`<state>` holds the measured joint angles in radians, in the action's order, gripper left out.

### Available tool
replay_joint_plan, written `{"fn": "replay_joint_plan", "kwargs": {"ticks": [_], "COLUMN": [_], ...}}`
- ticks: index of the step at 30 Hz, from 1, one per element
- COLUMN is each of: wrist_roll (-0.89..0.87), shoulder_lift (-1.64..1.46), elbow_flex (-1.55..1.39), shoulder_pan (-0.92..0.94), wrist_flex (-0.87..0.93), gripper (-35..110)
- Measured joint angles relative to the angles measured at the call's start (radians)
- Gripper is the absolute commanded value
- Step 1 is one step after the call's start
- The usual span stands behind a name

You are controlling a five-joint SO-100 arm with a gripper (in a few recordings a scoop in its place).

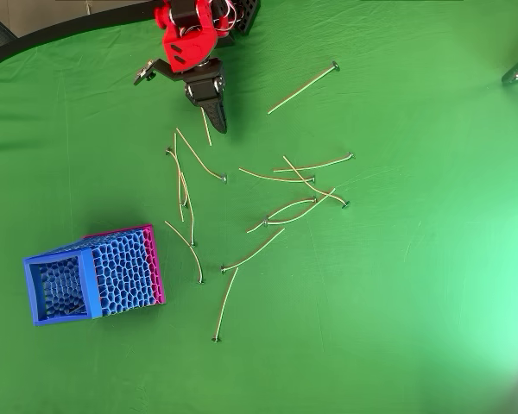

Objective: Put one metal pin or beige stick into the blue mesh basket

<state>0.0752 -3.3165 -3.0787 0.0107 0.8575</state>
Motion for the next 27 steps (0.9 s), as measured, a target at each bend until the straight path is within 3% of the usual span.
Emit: {"fn": "replay_joint_plan", "kwargs": {"ticks": [27], "wrist_roll": [0.014], "shoulder_lift": [0.000], "elbow_flex": [0.000], "shoulder_pan": [-0.008], "wrist_flex": [0.009], "gripper": [1]}}
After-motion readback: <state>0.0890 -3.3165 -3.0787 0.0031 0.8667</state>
